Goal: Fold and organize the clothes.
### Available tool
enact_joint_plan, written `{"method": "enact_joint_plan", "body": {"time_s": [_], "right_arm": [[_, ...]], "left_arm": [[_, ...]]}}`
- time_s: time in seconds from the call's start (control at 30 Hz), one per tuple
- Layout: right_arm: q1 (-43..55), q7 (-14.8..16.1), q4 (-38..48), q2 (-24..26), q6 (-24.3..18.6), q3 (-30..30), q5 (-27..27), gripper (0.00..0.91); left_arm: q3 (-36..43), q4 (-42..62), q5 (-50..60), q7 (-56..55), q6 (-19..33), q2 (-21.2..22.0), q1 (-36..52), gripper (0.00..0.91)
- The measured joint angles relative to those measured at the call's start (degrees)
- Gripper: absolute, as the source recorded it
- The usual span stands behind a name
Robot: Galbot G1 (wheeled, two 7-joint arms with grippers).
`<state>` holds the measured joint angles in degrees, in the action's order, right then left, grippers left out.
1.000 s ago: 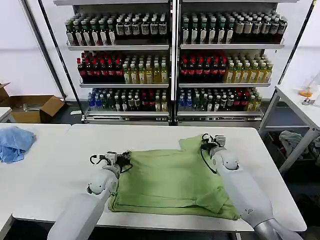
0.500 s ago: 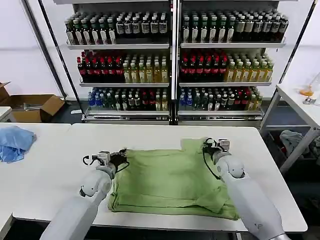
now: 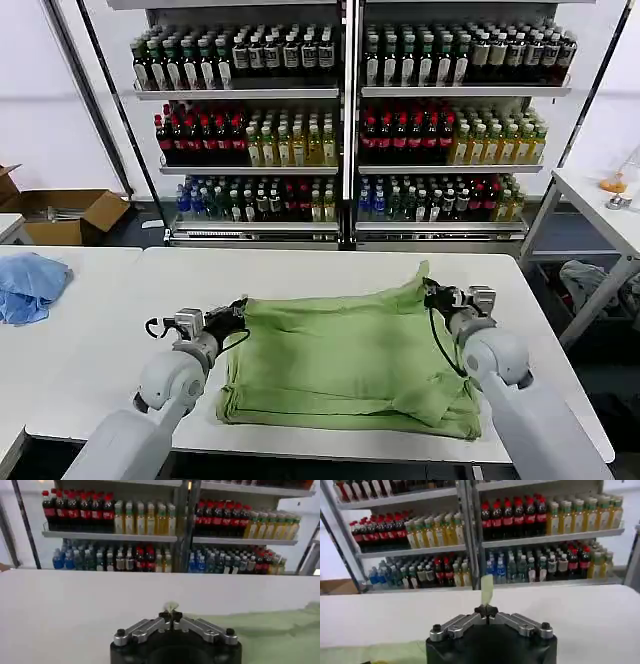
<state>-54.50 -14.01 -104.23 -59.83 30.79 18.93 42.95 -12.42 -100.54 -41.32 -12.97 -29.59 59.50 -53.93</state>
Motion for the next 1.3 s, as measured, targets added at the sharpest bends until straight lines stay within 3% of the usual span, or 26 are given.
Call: {"method": "enact_joint_plan", "body": {"time_s": [0.33, 0.37, 0.4, 0.43, 0.7, 1.17, 1.2, 1.23, 1.27, 1.3], "right_arm": [[-11.77, -0.25, -10.94, 1.02, 0.39, 7.76, 1.02, 0.0], [-12.63, -0.37, -11.55, 1.01, 0.47, 8.26, 0.96, 0.433], [-13.23, -0.53, -11.96, 0.95, 0.59, 8.59, 0.81, 0.776], [-13.64, -0.73, -12.21, 0.84, 0.74, 8.79, 0.62, 0.907], [-10.99, -3.83, -9.19, -1.33, 1.62, 6.4, -0.8, 0.907], [3.39, -8.67, 8.03, -8.58, 2.13, -1.34, -0.66, 0.897], [4.22, -8.95, 9.25, -9.13, 2.15, -1.6, -0.52, 0.766], [4.94, -9.14, 10.36, -9.6, 2.16, -1.79, -0.37, 0.403], [5.61, -9.31, 11.35, -10.02, 2.16, -1.97, -0.24, 0.252], [6.23, -9.49, 12.4, -10.45, 2.17, -2.15, -0.06, 0.01]], "left_arm": [[-2.92, -6.57, -1.41, 0.38, -1.08, -3.2, -6.02, 0.03], [-3.12, -7.04, -1.42, 0.42, -1.11, -3.45, -6.5, 0.03], [-3.25, -7.43, -1.42, 0.43, -1.11, -3.67, -6.98, 0.03], [-3.28, -7.69, -1.43, 0.45, -1.11, -3.81, -7.32, 0.03], [-2.84, -8.77, -0.51, 0.78, -0.7, -3.95, -8.39, 0.03], [-2.81, -9.83, 0.55, 0.86, -0.65, -4.17, -9.94, 0.03], [-2.82, -9.85, 0.57, 0.88, -0.64, -4.23, -10.0, 0.03], [-2.84, -9.87, 0.59, 0.89, -0.63, -4.27, -10.04, 0.03], [-2.84, -9.91, 0.61, 0.92, -0.62, -4.27, -10.09, 0.03], [-2.84, -9.93, 0.63, 0.91, -0.62, -4.27, -10.11, 0.03]]}}
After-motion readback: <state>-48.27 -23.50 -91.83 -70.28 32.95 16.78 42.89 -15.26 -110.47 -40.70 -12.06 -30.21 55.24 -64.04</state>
